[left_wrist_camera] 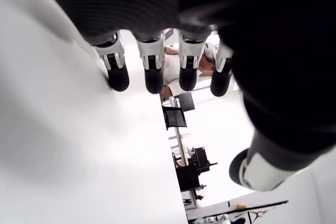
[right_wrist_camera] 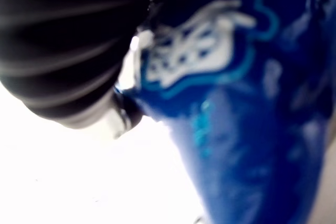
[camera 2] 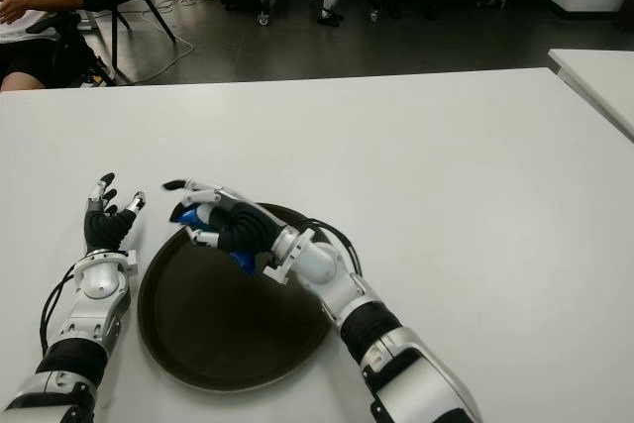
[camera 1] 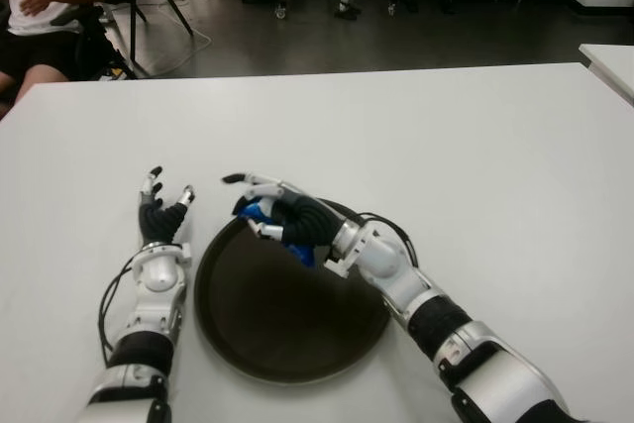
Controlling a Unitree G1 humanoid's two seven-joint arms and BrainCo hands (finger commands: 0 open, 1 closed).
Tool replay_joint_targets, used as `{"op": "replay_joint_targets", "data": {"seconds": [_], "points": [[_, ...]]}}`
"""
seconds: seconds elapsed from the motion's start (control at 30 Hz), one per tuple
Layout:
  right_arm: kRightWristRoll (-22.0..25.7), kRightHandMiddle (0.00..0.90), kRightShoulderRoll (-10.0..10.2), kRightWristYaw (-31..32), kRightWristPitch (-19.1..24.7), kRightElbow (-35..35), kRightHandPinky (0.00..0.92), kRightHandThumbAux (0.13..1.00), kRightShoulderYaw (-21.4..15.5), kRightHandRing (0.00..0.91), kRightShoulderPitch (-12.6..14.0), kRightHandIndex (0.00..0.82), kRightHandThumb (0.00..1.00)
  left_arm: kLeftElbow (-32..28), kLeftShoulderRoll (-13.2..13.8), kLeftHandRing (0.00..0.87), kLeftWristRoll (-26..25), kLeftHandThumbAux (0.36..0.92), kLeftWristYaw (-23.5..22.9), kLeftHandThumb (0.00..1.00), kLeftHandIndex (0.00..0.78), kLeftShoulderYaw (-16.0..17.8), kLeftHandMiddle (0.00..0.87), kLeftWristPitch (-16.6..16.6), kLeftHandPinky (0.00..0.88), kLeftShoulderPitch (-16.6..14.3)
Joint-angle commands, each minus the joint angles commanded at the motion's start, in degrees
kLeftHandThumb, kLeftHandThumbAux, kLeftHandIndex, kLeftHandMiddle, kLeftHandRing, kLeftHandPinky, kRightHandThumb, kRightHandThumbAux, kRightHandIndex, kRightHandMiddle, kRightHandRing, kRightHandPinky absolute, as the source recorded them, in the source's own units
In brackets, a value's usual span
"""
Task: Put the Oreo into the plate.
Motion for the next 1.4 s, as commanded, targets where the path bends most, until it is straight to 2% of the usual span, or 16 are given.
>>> {"op": "replay_joint_targets", "data": {"seconds": [0.33,0.87,0.97,1.4], "points": [[1.53,0.000,0.37,5.51,4.68,-2.88,0.000,0.491,-2.33,0.000,0.71,0.000,0.000,3.41,0.07,0.029,-1.93,0.677,-1.03,0.006,0.007,1.01,0.039,-1.31,0.006,-1.38],[-0.74,0.000,0.15,5.60,7.63,-4.67,0.000,0.481,-2.77,0.000,1.19,0.000,0.000,6.83,1.31,0.056,-1.39,0.692,-1.65,0.014,0.009,0.16,0.060,-4.05,0.031,-2.10],[-1.33,0.000,0.10,5.11,8.36,-4.86,0.000,0.487,-2.73,0.000,1.22,0.000,0.000,7.20,1.58,0.060,-1.08,0.679,-1.63,0.019,0.013,-0.23,0.060,-4.50,0.035,-2.09],[-1.70,0.000,0.34,5.28,7.48,-3.21,0.000,0.476,-3.27,0.000,0.79,0.000,0.000,7.96,1.90,0.047,-0.95,0.673,-0.96,0.001,0.020,-0.79,0.055,-4.70,0.022,-2.40]]}}
